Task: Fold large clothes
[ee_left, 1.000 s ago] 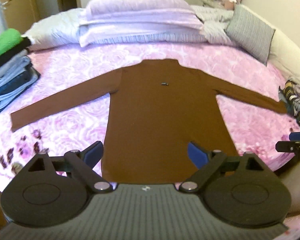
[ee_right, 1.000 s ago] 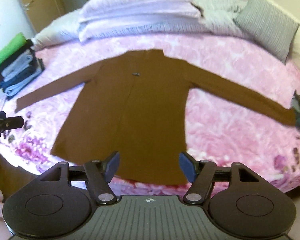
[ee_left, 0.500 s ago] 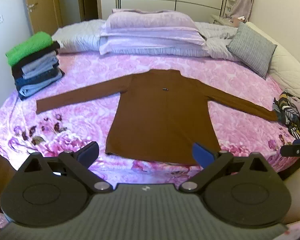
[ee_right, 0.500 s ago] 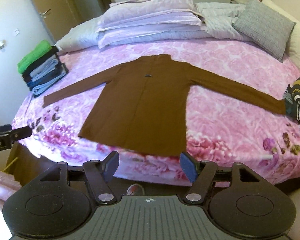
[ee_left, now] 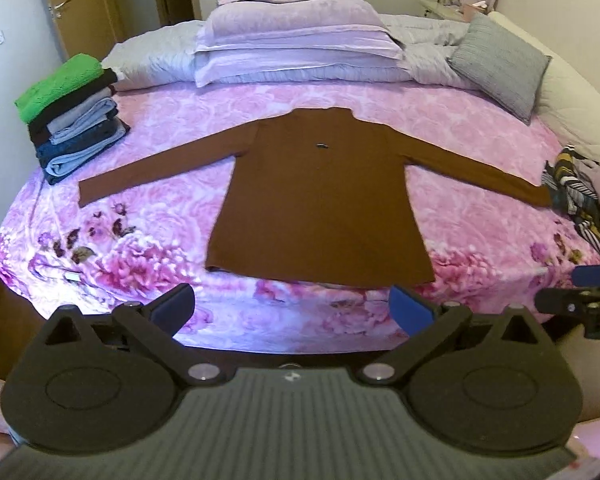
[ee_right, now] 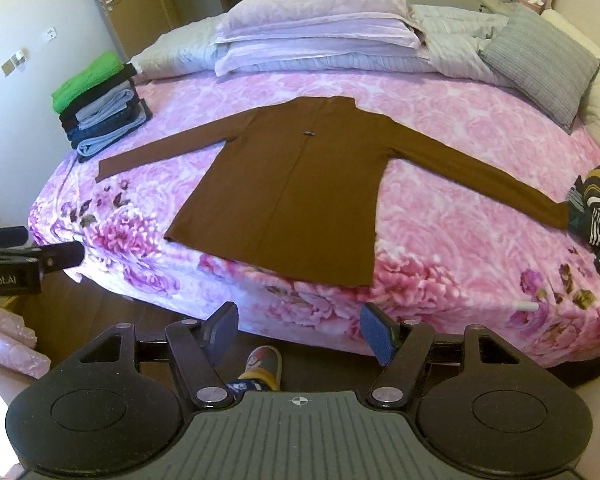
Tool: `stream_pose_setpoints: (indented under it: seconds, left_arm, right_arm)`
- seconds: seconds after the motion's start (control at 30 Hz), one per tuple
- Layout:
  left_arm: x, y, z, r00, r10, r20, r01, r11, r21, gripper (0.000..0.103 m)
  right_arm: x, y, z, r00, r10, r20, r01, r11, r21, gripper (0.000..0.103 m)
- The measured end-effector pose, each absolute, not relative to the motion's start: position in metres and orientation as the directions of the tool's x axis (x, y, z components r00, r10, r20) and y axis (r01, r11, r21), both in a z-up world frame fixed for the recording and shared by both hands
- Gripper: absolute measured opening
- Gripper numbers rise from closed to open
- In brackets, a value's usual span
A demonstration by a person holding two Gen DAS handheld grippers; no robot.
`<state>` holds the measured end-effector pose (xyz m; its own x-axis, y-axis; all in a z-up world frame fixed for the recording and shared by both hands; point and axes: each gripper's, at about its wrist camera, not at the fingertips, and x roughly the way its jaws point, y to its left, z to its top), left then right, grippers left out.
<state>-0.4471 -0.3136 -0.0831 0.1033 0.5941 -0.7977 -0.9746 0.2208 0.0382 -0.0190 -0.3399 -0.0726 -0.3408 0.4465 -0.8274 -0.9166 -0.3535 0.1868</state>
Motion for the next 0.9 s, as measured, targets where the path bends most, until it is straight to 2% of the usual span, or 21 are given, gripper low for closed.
stream_pose_setpoints:
  seconds: [0.9]
  left_arm:
    - [-0.438,-0.315,-0.083,0.100,0.588,-0.802,-0.974,0.223,0.043,0.102]
  right_arm:
    - [-0.023,-0.327,-0.071,-0.356,0.439,-0.825,-0.920,-0.321,0.226,0.065]
